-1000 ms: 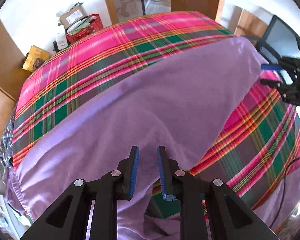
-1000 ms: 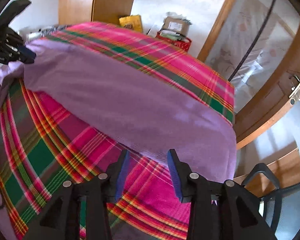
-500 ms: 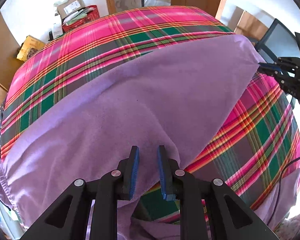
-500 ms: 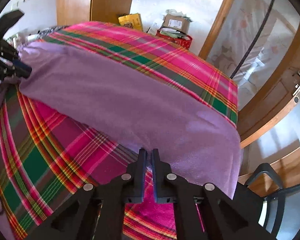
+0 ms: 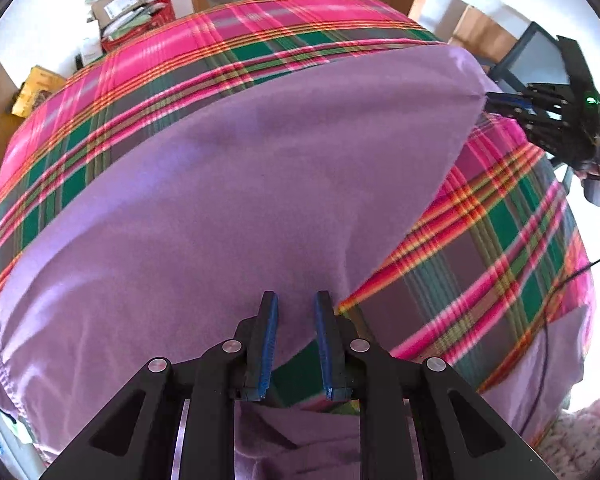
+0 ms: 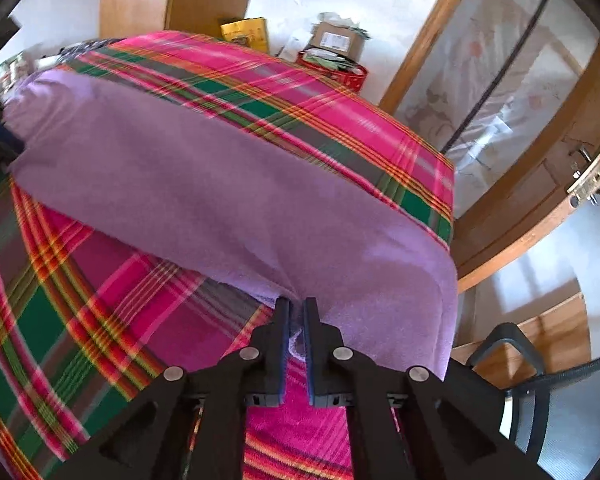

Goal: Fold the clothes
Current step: 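Open both grippers and release the fleece on the bedspread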

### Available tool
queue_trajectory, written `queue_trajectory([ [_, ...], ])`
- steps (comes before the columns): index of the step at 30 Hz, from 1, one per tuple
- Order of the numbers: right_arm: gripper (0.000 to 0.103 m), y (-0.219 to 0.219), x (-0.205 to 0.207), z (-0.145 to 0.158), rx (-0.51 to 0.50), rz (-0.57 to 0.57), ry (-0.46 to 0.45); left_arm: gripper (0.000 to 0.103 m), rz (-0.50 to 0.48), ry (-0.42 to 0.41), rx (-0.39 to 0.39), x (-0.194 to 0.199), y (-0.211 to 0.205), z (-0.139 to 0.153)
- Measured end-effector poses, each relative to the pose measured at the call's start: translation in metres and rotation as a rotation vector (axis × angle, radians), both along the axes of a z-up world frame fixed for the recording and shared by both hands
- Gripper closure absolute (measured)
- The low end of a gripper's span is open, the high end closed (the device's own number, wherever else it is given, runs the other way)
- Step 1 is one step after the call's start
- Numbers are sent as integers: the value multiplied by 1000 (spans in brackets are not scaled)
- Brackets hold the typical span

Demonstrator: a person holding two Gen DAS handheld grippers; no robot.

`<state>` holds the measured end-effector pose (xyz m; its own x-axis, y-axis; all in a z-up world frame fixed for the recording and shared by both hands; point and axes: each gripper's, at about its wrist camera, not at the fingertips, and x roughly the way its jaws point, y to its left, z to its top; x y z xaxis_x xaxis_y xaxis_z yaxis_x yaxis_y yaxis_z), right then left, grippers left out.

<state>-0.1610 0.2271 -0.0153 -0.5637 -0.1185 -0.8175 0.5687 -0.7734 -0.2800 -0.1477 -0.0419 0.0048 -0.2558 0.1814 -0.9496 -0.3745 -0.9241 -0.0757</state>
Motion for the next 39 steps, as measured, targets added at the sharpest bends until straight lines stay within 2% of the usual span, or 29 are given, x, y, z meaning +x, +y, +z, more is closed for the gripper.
queue_trajectory([
  [4,91,-2,3,3,20,-28,-14,83,28,-18,105,6,-15,13],
  [6,90,-3,8,10,17,-31,-4,83,61,9,132,12,-30,24],
  [13,86,-16,22,42,-29,-34,38,83,268,96,143,34,-107,55],
  [15,85,-31,29,48,-46,-2,41,83,344,101,143,40,-133,55],
  [18,78,-63,42,52,-45,72,44,83,426,91,148,54,-165,49],
  [22,78,-105,53,51,-74,164,28,83,500,74,151,73,-199,39],
  [28,78,-153,73,45,-142,240,-18,83,593,66,203,110,-238,28],
  [34,78,-165,103,40,-162,265,-46,83,645,64,250,147,-260,22],
  [39,74,-143,126,43,-209,222,-85,83,633,56,279,171,-256,19],
])
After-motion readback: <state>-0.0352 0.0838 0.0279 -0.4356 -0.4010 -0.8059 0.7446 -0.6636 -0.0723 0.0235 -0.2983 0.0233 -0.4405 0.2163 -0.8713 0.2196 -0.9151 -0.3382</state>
